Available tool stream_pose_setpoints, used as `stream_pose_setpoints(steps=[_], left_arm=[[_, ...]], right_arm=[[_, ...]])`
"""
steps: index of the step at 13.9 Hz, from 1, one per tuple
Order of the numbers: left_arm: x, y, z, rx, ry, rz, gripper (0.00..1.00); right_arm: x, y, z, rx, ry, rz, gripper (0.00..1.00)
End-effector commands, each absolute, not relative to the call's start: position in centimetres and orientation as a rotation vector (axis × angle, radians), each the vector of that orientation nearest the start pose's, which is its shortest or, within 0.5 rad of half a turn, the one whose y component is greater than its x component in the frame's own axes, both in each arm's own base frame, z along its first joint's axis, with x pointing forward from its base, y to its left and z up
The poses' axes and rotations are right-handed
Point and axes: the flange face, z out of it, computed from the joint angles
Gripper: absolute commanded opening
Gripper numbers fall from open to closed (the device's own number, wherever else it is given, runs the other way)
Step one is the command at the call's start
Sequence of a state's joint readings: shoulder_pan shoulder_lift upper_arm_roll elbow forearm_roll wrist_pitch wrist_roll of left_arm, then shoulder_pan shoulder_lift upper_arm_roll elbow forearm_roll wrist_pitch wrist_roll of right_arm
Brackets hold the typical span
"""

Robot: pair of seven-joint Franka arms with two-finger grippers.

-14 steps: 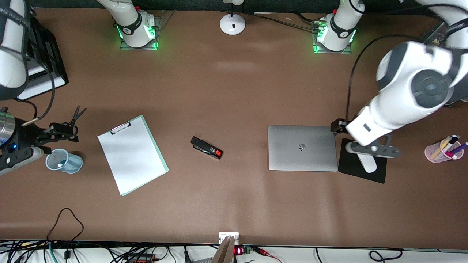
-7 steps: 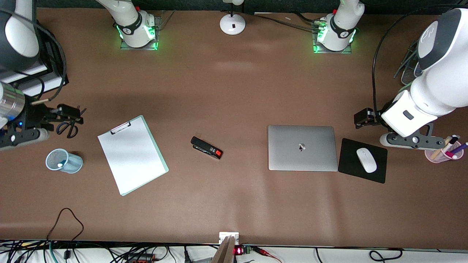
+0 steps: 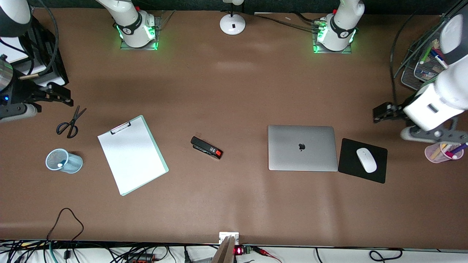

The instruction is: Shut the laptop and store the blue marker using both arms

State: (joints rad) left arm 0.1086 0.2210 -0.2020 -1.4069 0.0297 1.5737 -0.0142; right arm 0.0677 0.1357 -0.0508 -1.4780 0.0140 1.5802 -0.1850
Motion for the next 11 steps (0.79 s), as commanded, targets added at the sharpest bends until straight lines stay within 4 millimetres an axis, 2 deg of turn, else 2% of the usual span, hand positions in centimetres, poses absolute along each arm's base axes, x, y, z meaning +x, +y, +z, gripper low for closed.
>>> stream_pose_setpoints(steps=[1, 2, 4, 6, 8, 9, 11], left_arm=[[56.4, -4.1, 57.6, -3.141, 0.158, -0.014, 1.0], [55.4, -3.5, 57.6, -3.12, 0.196, -0.033, 1.0], [54.9, -3.8, 57.6, -3.116, 0.247, -0.05, 1.0], [53.8, -3.7, 57.5, -3.117, 0.202, -0.038, 1.0], [54.1, -4.0, 57.4, -3.114, 0.214, -0.033, 1.0], [54.9, -3.7, 57.6, -3.114, 0.207, -0.045, 1.0], [55.3, -3.5, 57.8, -3.116, 0.202, -0.026, 1.0]], right_arm=[[58.2, 1.7, 60.6, -3.146, -0.303, 0.014, 1.0], [58.2, 1.8, 61.1, -3.161, -0.31, -0.004, 1.0], [57.8, 1.6, 62.0, -3.172, -0.279, -0.03, 1.0], [57.4, 1.4, 62.7, -3.173, -0.261, -0.048, 1.0], [57.5, 0.9, 63.2, -3.174, -0.247, -0.067, 1.0], [57.7, 0.8, 63.1, -3.174, -0.245, -0.074, 1.0], [57.9, 0.5, 62.8, -3.171, -0.235, -0.07, 1.0]])
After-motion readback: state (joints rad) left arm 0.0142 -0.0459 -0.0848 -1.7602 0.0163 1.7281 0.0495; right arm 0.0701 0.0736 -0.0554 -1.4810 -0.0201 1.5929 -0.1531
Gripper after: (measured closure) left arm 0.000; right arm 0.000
